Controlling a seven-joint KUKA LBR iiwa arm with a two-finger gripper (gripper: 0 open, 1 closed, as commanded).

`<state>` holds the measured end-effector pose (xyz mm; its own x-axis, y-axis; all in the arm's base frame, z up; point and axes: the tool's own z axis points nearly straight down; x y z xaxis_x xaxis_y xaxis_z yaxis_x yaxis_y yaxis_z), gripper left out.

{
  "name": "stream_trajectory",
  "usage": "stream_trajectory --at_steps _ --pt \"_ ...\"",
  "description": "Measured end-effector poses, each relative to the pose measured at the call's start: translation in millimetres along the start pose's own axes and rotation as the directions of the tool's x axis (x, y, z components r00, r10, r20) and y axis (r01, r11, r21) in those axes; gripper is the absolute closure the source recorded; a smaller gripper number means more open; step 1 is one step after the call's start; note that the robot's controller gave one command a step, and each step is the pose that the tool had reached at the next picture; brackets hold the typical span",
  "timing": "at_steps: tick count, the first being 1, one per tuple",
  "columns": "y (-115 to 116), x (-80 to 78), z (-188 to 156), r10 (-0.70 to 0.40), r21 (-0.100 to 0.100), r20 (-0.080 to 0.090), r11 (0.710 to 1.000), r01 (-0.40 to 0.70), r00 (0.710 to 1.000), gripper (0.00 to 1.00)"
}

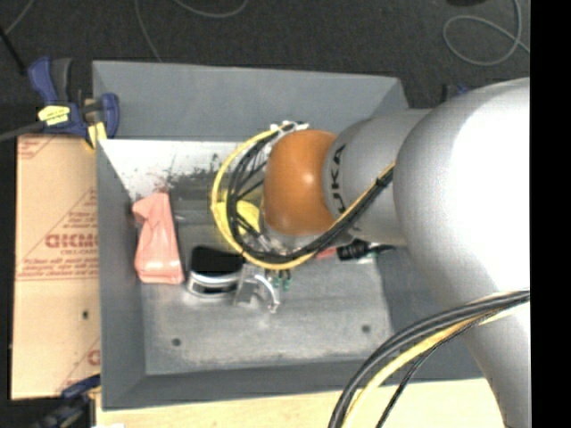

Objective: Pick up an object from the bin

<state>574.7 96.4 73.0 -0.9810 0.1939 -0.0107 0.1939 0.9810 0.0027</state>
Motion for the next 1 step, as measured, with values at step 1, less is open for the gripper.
stream_trajectory --at_steps 1 --pt "-1.9 3.0 -8.3 0.085 0.002 -0.005 0.996 -0.085 0.996 1.00"
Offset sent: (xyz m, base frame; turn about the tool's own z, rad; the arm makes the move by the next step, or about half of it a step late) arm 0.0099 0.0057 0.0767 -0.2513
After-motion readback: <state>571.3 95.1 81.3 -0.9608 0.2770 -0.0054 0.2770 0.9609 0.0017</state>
